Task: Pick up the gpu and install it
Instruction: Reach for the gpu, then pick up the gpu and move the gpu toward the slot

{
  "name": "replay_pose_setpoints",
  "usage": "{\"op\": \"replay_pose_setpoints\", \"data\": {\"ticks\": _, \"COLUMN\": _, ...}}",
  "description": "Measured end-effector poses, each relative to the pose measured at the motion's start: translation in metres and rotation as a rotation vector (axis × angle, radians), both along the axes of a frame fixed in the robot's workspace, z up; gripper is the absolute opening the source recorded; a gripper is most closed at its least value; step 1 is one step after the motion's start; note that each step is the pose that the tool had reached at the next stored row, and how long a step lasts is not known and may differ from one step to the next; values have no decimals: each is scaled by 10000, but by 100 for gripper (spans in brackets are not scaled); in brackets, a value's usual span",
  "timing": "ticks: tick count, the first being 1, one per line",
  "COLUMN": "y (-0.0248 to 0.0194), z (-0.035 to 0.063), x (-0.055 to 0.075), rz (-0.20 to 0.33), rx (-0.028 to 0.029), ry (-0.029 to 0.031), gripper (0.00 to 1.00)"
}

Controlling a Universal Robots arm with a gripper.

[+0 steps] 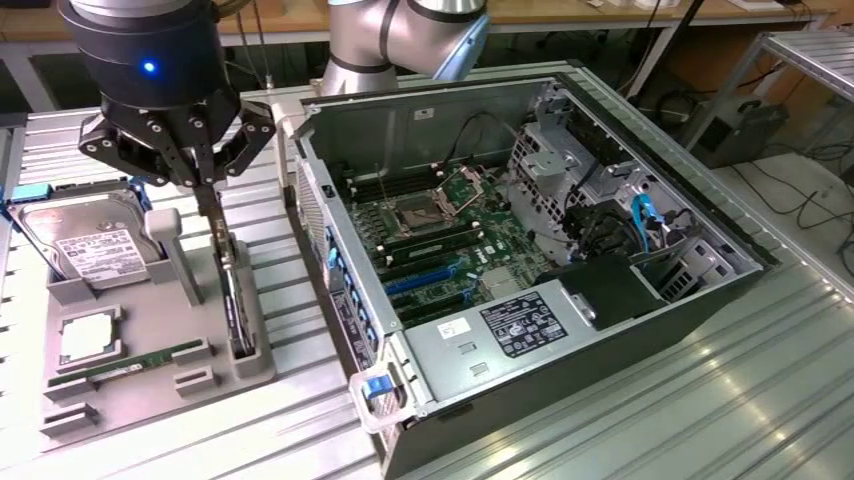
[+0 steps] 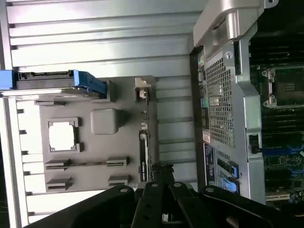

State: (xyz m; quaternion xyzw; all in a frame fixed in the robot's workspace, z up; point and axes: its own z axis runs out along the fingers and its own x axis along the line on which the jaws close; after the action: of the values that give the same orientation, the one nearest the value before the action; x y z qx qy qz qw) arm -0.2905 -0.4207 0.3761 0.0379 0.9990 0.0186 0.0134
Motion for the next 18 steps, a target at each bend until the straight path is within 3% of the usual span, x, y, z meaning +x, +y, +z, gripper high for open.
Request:
{"op": "replay_pose_setpoints", "data": {"ticks": 3, "y": -6, "z": -28, "x": -44, "rz": 1, "rx": -7, "ry": 3, "gripper": 11}}
{"op": "replay_pose_setpoints", "data": {"ticks": 4, "y": -6, "z": -61, "x": -46, "rz": 2, "rx": -10, "ry": 2, "gripper": 42}}
{"op": "replay_pose_setpoints", "data": {"ticks": 5, "y": -9, "z": -237, "x": -60, "rz": 1, "rx": -12, "ry": 3, "gripper": 42}}
{"op": "replay_pose_setpoints", "data": {"ticks": 6, "y": -12, "z": -307, "x": -63, "rz": 1, "rx": -11, "ry": 2, "gripper": 42}}
{"op": "replay_pose_setpoints", "data": {"ticks": 18, "y": -18, "z": -559, "x": -74, "rz": 1, "rx": -11, "ry": 2, "gripper": 42}}
